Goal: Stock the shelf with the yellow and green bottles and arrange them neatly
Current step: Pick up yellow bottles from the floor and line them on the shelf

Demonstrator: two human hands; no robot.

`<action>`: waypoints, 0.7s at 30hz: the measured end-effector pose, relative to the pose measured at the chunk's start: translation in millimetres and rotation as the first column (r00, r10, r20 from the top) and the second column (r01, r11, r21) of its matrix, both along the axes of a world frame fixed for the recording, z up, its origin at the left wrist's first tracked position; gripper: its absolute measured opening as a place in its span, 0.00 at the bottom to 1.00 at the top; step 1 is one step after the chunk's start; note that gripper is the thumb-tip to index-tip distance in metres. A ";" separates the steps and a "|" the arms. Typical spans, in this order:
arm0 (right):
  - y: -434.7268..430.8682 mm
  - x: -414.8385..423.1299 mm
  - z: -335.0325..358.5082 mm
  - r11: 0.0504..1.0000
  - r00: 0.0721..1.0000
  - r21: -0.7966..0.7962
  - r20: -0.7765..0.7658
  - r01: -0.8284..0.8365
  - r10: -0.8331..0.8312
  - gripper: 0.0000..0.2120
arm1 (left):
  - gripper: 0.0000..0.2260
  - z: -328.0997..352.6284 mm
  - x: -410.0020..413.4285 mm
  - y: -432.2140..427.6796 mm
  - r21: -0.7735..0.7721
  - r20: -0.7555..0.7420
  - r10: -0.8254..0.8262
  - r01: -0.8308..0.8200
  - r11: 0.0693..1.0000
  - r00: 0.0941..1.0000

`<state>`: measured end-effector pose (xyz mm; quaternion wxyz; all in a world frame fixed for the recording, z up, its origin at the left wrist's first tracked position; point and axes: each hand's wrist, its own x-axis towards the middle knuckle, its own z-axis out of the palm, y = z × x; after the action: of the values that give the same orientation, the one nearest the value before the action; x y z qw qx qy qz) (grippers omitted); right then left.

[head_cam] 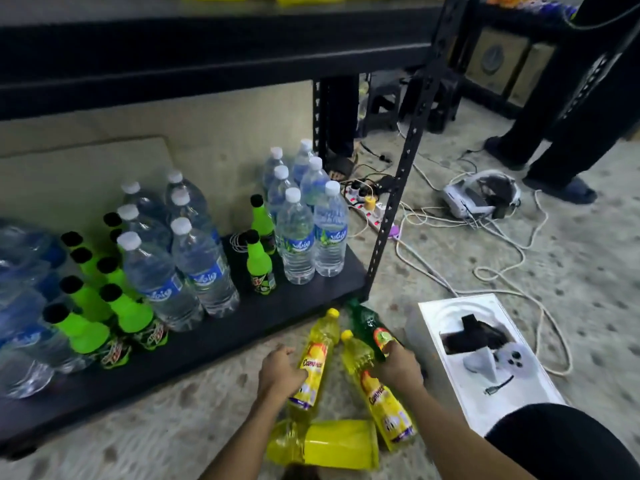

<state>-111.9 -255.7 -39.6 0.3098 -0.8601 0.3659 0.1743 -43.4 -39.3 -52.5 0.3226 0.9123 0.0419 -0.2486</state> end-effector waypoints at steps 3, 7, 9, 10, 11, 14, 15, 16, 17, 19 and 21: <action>10.2 -2.0 -49.3 0.996 0.996 -0.082 -0.080 -0.042 0.035 0.26 | 0.31 -30.7 9.4 -14.7 0.087 -0.052 -0.043 0.047 0.995 0.998; 20.9 -6.9 -93.4 0.966 0.988 -0.245 -0.149 -0.080 0.044 0.28 | 0.35 -66.6 13.3 -39.0 0.124 -0.069 -0.124 0.132 0.983 0.990; 25.3 -8.1 -105.8 0.946 0.986 -0.313 -0.164 -0.080 0.029 0.29 | 0.38 -79.2 13.2 -49.1 0.160 -0.059 -0.162 0.169 0.973 0.985; 27.5 -8.2 -110.6 0.936 0.984 -0.342 -0.176 -0.089 0.029 0.30 | 0.39 -83.8 13.3 -53.0 0.180 -0.052 -0.179 0.185 0.966 0.983; 29.6 -7.5 -115.8 0.923 0.981 -0.369 -0.193 -0.108 0.037 0.31 | 0.40 -87.2 13.8 -56.1 0.202 -0.044 -0.191 0.196 0.960 0.981; 37.9 -5.3 -128.3 0.872 0.969 -0.463 -0.241 -0.156 0.045 0.30 | 0.42 -96.2 16.1 -60.4 0.268 -0.021 -0.207 0.205 0.941 0.978; 40.3 -4.9 -131.4 0.852 0.969 -0.498 -0.246 -0.160 0.038 0.28 | 0.43 -98.0 16.7 -60.7 0.290 -0.018 -0.210 0.206 0.935 0.978; 42.5 -4.7 -134.5 0.838 0.968 -0.520 -0.249 -0.163 0.033 0.26 | 0.43 -100.1 17.4 -61.1 0.310 -0.013 -0.213 0.206 0.928 0.977; 43.9 -4.3 -136.8 0.829 0.969 -0.535 -0.247 -0.163 0.031 0.24 | 0.43 -101.8 18.1 -61.6 0.327 -0.008 -0.214 0.204 0.923 0.977; 44.8 -4.1 -141.3 0.823 0.969 -0.542 -0.243 -0.170 0.040 0.22 | 0.43 -104.4 19.0 -62.2 0.344 0.002 -0.207 0.194 0.919 0.978; 43.7 -5.2 -144.9 0.822 0.969 -0.543 -0.243 -0.171 0.042 0.21 | 0.43 -104.4 20.4 -61.9 0.342 0.000 -0.206 0.193 0.920 0.979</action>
<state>-117.1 -212.0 -184.5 -0.0087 -0.9074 0.3840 0.1706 -23.0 -101.2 -156.9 0.1339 0.9581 -0.0147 -0.2529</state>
